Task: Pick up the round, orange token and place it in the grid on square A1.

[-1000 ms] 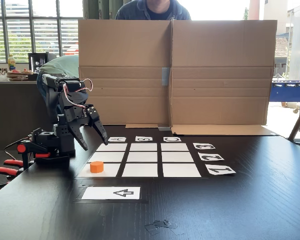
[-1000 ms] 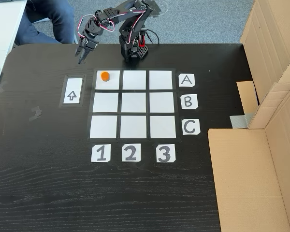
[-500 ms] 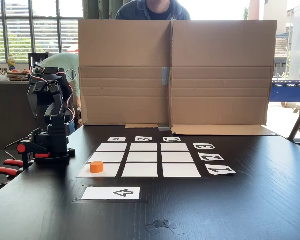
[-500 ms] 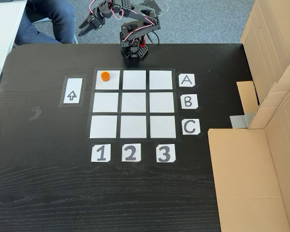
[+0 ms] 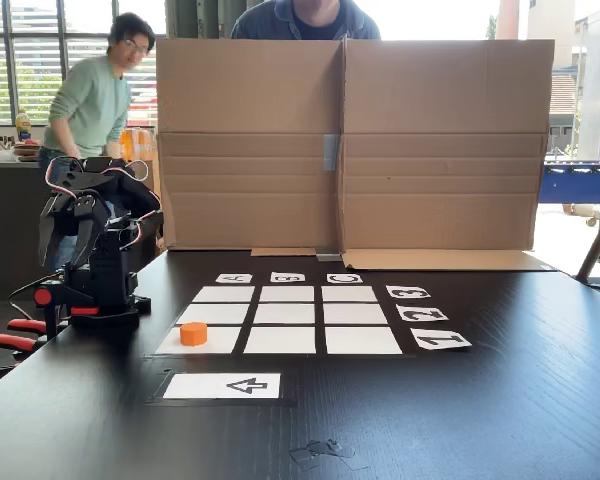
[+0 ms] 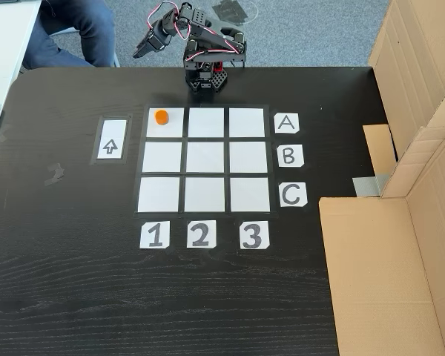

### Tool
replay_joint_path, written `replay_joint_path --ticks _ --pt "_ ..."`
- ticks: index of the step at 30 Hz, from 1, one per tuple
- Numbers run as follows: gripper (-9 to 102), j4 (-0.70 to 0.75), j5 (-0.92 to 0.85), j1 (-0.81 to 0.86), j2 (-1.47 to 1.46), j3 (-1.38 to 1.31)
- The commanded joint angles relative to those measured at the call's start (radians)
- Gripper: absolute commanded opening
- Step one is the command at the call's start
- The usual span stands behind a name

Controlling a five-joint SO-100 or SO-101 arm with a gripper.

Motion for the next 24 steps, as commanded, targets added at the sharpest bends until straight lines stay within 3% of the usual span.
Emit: replay_joint_path --ticks 1,11,24 --pt "13 0.003 -0.002 0.014 0.049 0.032" --pt "9 0.006 -0.006 0.043 0.155 0.207" --pt "1 -0.101 -0.014 0.064 0.229 0.382"
